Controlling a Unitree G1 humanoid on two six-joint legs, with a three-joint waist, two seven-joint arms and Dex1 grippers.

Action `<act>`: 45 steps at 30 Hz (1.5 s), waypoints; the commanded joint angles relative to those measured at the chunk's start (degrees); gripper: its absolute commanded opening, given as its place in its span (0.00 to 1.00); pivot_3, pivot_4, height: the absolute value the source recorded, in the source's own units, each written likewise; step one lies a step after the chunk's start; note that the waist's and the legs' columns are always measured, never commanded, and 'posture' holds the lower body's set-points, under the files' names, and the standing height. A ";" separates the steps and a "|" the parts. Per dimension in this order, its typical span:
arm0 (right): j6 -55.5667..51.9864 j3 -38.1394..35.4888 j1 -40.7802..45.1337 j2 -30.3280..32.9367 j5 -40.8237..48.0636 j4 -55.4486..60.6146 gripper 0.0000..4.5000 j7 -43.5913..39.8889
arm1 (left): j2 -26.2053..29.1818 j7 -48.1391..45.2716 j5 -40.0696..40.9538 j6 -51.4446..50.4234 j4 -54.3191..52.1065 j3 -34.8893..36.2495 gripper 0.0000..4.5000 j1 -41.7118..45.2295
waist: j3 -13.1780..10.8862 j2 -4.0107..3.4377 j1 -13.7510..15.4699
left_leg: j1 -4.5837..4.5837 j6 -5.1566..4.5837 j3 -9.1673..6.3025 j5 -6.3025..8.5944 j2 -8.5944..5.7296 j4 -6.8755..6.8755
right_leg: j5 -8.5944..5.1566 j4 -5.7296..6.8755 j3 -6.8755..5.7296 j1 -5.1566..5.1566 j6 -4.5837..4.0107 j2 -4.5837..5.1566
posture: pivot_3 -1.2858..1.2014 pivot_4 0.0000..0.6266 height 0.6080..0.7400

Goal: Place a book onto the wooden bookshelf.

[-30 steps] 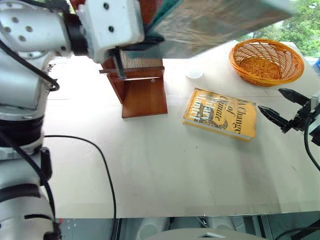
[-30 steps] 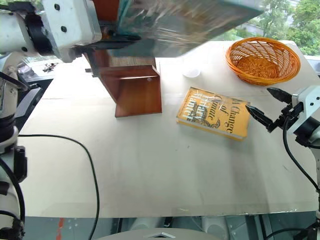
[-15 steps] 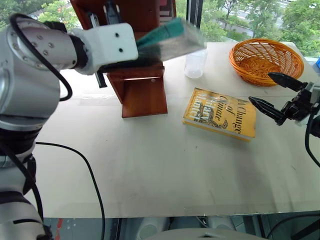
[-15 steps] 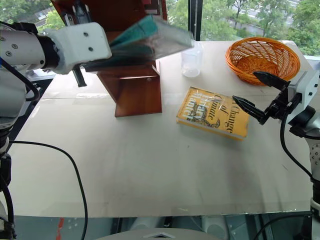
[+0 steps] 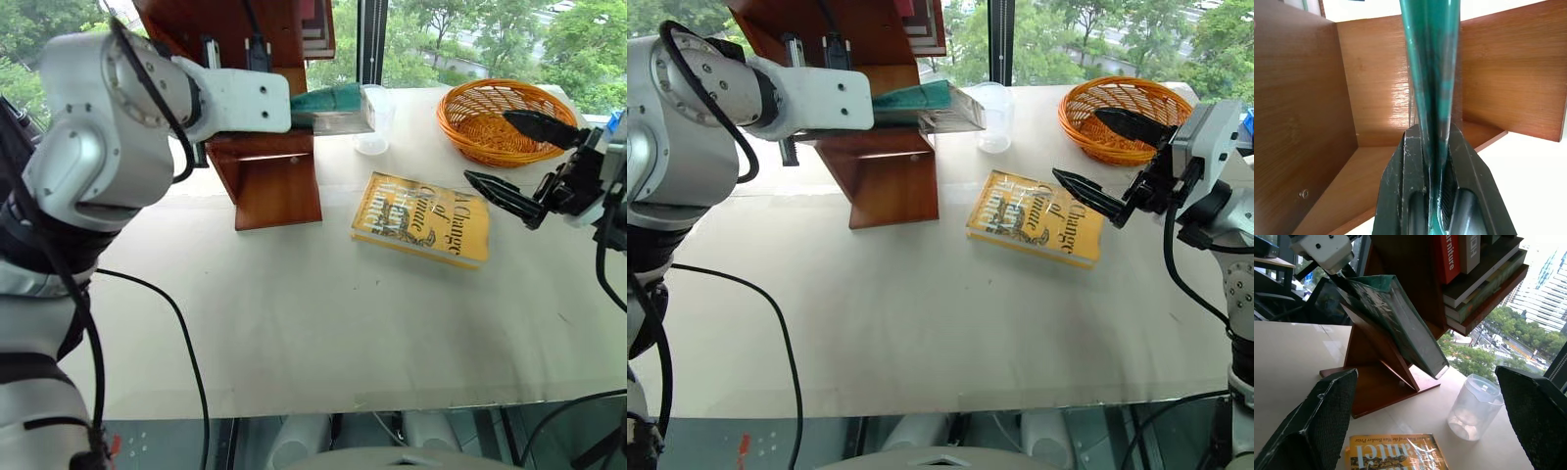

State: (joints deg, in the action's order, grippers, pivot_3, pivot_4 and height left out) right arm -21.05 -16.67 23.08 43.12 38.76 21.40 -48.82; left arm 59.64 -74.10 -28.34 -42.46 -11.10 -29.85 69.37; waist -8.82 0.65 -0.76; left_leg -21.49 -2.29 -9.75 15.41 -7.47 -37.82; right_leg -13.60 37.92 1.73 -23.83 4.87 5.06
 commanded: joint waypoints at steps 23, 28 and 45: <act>-2.43 -6.32 -5.51 5.80 0.94 -2.85 1.00 -3.01 | -31.12 4.45 43.68 -34.35 -38.10 50.27 0.76 -36.84 | -0.06 0.11 0.88 | -1.11 0.21 -0.09 -0.04 0.02 -0.63 | 0.10 -0.13 -0.23 -0.72 -0.15 0.09 | 0.52 0.24 1.00; -5.40 -12.60 -17.52 6.99 0.24 0.97 1.00 -2.08 | -41.45 14.79 44.37 -16.94 -29.54 46.41 0.88 -47.93 | -0.01 0.06 1.86 | -1.02 0.21 0.03 -0.04 0.03 -0.64 | 0.14 -0.12 -0.13 -0.68 -0.20 0.32 | 0.52 0.24 1.00; 1.65 -34.42 -57.19 1.69 -9.38 -2.85 1.00 -9.15 | -25.23 11.44 45.37 19.06 -4.72 42.63 1.00 -70.44 | 0.04 -0.16 2.85 | -0.26 -0.22 0.22 0.27 0.05 -0.31 | 0.10 -0.48 0.01 0.04 -0.18 0.39 | 0.52 0.24 1.00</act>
State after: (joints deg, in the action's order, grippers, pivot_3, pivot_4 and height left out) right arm -21.52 -47.91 -34.00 44.61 29.48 18.58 -57.07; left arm 33.54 -62.30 14.96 -24.94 -15.10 11.92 -0.87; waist -8.78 0.49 2.09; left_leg -21.75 -2.53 -9.52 15.68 -7.42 -38.13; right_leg -13.50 37.42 1.77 -23.78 4.69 5.45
